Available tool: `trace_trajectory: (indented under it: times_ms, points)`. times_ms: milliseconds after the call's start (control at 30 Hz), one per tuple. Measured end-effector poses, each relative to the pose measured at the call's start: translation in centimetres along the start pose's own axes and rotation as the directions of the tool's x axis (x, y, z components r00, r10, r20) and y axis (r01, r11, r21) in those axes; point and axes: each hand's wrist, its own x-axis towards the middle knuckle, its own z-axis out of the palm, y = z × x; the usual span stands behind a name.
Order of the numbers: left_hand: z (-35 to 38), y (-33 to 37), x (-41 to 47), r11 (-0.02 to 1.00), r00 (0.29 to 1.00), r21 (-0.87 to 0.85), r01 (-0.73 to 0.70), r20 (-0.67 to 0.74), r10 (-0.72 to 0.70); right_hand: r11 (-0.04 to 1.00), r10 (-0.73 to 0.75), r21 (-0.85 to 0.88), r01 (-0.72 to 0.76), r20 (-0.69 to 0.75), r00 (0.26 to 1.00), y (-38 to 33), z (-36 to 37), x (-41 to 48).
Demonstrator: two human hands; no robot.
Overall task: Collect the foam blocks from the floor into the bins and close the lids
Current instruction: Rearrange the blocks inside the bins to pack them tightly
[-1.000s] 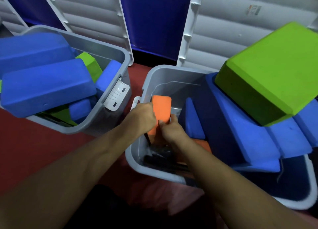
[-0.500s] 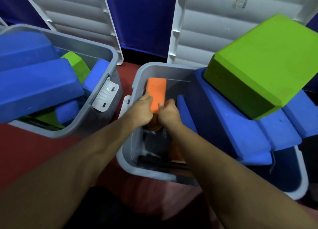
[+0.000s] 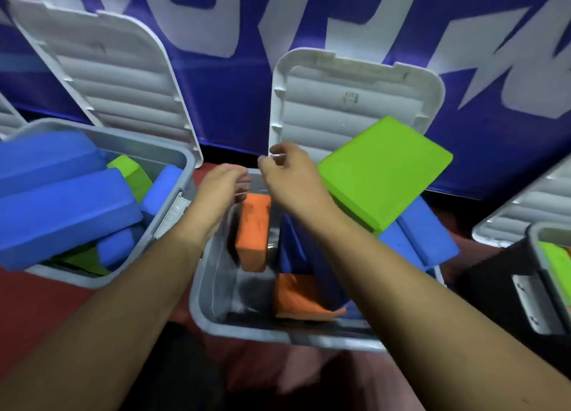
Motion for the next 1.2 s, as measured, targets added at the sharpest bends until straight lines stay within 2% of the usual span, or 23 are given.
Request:
trace_trajectory:
  times_ms: [67,167,267,333,400,467,533,567,633,700,767,867,967,1033,1067,1133,1200]
  points:
    - [2.4,2.6,-0.7,0.999,0.999,0.025,-0.022,0.034,0.021,0.995,-0.098,-0.035,0.095,-0.089,0.991,-1.1,-3.5,0.6]
    - [6.1,5.3,-1.5,0.988,0.998,0.155,-0.030,0.052,0.022,0.977,-0.139,-0.188,0.105,-0.178,0.974,0.1,-8.6,1.6]
    - [9.1,5.5,-2.5,0.955,0.995,0.294,-0.037,0.097,0.009,0.937,-0.069,-0.348,-0.013,-0.223,0.972,3.5,-13.2,2.2]
    - [10.5,4.5,-3.1,0.959,0.988,0.283,0.007,0.146,-0.051,0.892,0.016,-0.430,-0.136,-0.272,0.962,6.2,-15.5,2.5]
    - [11.5,3.3,-3.3,0.957,0.988,0.289,-0.021,0.151,-0.024,0.822,0.112,-0.500,-0.272,-0.328,0.938,8.6,-17.0,2.4]
    - [12.0,2.3,-3.1,0.951,0.990,0.300,-0.073,0.136,0.034,0.794,0.244,-0.461,-0.397,-0.356,0.902,10.7,-17.8,2.4]
    - [12.1,1.8,-2.9,0.953,0.989,0.284,-0.108,0.124,0.075,0.842,0.391,-0.262,-0.472,-0.307,0.868,12.1,-18.2,2.4]
    - [11.9,1.5,-2.7,0.955,0.987,0.270,-0.125,0.129,0.093,0.872,0.418,-0.144,-0.467,-0.275,0.866,12.4,-18.1,2.5]
    - [11.7,1.2,-2.9,0.974,0.986,0.188,-0.128,0.133,0.104,0.907,0.412,0.033,-0.420,-0.283,0.866,12.9,-18.1,2.5]
    - [11.1,1.1,-3.0,0.996,0.991,-0.016,-0.089,0.099,0.090,0.925,0.378,0.100,-0.368,-0.364,0.851,12.1,-18.3,2.3]
    - [9.7,1.7,-3.2,0.966,0.997,-0.252,-0.064,0.024,0.072,0.952,0.305,0.153,-0.265,-0.392,0.868,10.4,-18.6,2.4]
    - [6.0,2.2,-2.7,0.881,0.994,-0.461,-0.102,-0.091,0.067,0.990,0.115,0.116,-0.082,-0.314,0.943,6.1,-17.8,2.0]
    - [2.4,1.8,-2.5,0.842,1.000,-0.540,-0.005,-0.018,-0.005,0.994,-0.015,0.106,0.032,-0.157,0.987,1.6,-15.5,1.1]
    - [0.5,1.5,-2.8,0.889,0.998,-0.454,0.060,0.019,-0.057,0.991,-0.034,0.129,0.037,-0.028,0.999,-0.7,-13.7,0.0]
    - [-0.3,1.4,-3.0,0.933,0.999,-0.357,0.048,0.015,-0.046,0.993,-0.051,0.104,0.051,-0.003,0.999,-1.4,-12.7,-0.8]
    - [-1.2,1.3,-3.8,0.999,0.999,-0.022,-0.030,-0.046,0.029,0.993,-0.110,0.035,0.110,0.009,0.994,-1.8,-10.3,-2.4]
    - [-1.6,1.5,-4.7,0.968,0.988,0.234,-0.088,-0.106,0.115,0.988,-0.148,-0.040,0.151,0.054,0.987,-1.5,-8.1,-4.3]
